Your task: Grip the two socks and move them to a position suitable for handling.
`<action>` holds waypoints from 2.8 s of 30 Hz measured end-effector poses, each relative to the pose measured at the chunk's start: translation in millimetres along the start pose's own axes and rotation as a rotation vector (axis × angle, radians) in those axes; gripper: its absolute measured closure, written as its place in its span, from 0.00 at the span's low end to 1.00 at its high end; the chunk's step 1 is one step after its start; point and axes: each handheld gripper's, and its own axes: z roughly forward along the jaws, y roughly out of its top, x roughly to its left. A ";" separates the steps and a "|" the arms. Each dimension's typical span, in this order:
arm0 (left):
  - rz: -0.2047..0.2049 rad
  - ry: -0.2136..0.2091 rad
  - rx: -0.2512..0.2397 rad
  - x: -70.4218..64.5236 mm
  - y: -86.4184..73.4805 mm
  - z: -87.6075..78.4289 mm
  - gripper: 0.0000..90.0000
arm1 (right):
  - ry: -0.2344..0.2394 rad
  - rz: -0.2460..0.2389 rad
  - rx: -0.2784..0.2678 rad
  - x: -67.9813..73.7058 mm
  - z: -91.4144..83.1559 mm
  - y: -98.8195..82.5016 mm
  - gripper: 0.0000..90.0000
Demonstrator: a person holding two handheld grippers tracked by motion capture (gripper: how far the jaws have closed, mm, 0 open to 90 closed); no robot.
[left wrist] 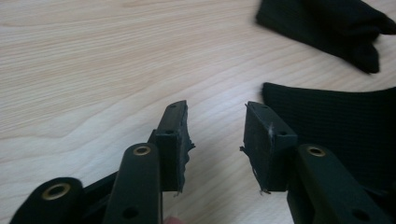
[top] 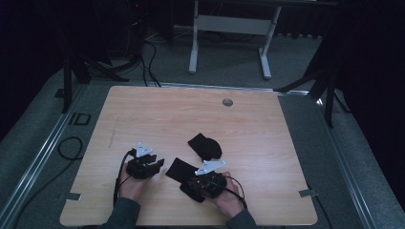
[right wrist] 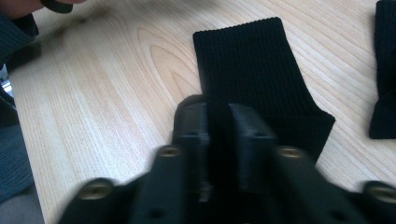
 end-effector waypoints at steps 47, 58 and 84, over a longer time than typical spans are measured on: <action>0.186 -0.063 0.071 -50.9 -6.9 15.9 0.93 | -0.326 0.394 -0.129 -71.8 -94.2 -61.1 0.93; 0.164 -0.090 0.050 -47.9 -6.6 12.8 0.85 | -0.387 0.377 -0.138 -77.8 -105.7 -58.3 0.68; 0.095 -0.033 -0.019 -22.7 0.0 -0.4 0.70 | -0.352 0.281 -0.032 -116.5 -34.6 10.0 0.63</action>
